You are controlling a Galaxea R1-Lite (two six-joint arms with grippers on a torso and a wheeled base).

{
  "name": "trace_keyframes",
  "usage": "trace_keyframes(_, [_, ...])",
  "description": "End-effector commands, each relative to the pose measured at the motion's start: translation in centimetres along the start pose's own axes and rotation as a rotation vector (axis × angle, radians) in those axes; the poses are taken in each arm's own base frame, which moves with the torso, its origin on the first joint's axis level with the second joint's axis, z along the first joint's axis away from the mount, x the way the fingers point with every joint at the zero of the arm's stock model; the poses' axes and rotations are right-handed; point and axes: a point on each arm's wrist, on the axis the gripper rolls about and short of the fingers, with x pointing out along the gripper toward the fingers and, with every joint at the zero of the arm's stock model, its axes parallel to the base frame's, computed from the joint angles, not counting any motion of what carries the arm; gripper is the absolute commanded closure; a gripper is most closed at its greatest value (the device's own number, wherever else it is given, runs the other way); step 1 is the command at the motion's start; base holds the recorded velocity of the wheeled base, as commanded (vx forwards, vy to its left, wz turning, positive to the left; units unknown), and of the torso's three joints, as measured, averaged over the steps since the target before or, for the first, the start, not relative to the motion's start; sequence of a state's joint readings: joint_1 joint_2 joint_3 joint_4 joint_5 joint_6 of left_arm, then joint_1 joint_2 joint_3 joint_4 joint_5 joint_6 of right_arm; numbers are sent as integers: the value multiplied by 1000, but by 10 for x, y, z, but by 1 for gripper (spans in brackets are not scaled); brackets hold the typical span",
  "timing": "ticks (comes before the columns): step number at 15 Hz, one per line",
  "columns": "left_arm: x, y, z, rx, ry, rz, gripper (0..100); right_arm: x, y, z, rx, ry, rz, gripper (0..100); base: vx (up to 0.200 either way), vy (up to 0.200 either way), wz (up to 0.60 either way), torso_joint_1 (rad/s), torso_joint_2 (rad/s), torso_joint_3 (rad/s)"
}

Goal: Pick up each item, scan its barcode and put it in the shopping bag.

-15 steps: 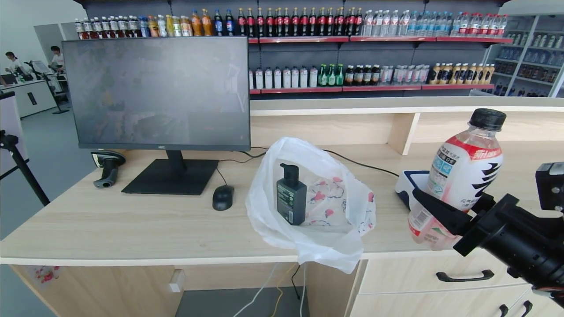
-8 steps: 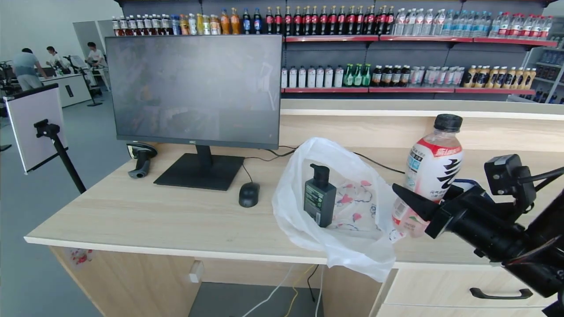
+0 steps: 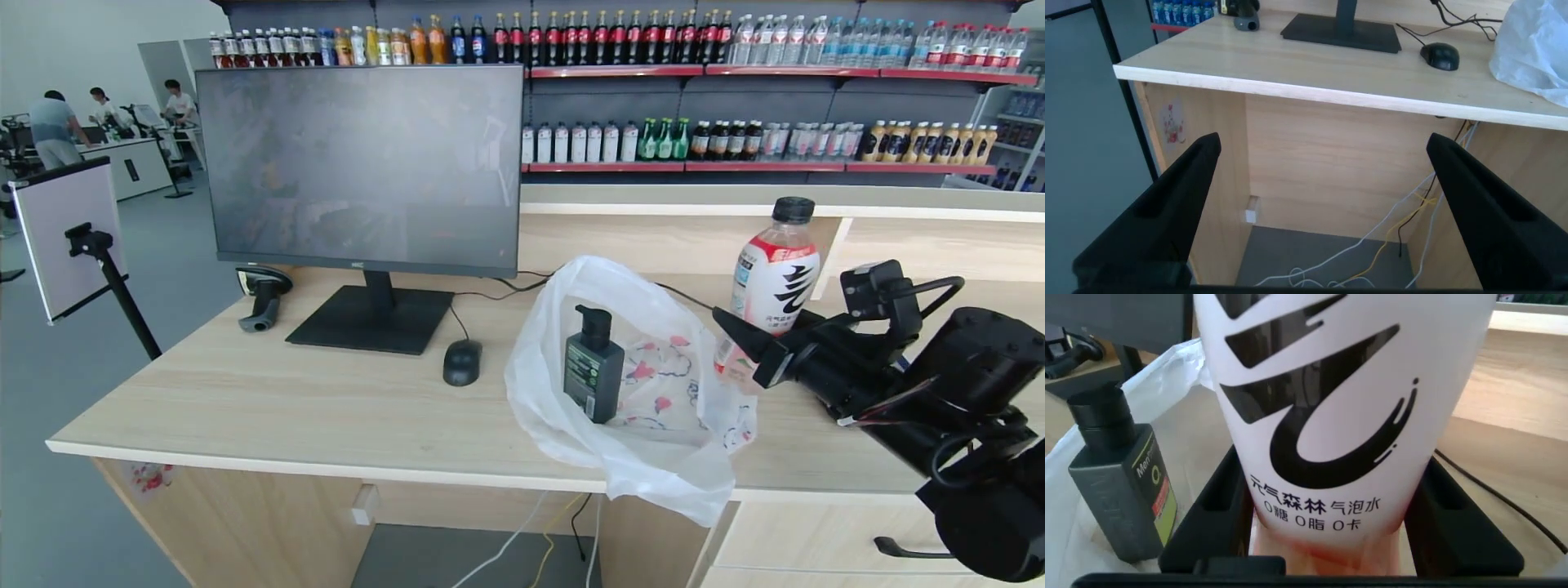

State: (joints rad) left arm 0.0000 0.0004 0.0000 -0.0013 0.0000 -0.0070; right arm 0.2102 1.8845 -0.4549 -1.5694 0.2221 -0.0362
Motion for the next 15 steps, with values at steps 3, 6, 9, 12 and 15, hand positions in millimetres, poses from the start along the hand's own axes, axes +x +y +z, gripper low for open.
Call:
trace_keyframes(3, [0,0,0,-1,-1,0,0,23,3,-17,-1,15,27,100,0,0,0,0,0,0])
trace_keyframes(6, [0,0,0,1,-1,0,0,32,3,-29,3,36,46,100,0,0,0,0,0,0])
trace_keyframes(9, [0,0,0,2,-1,-2,0,41,6,-33,-1,28,56,100,0,0,0,0,0,0])
trace_keyframes(12, [0,0,0,1,-1,0,0,43,16,-31,-53,16,132,100,0,0,0,0,0,0])
trace_keyframes(15, [0,0,0,-1,-2,0,0,46,17,-30,-55,3,141,100,0,0,0,0,0,0])
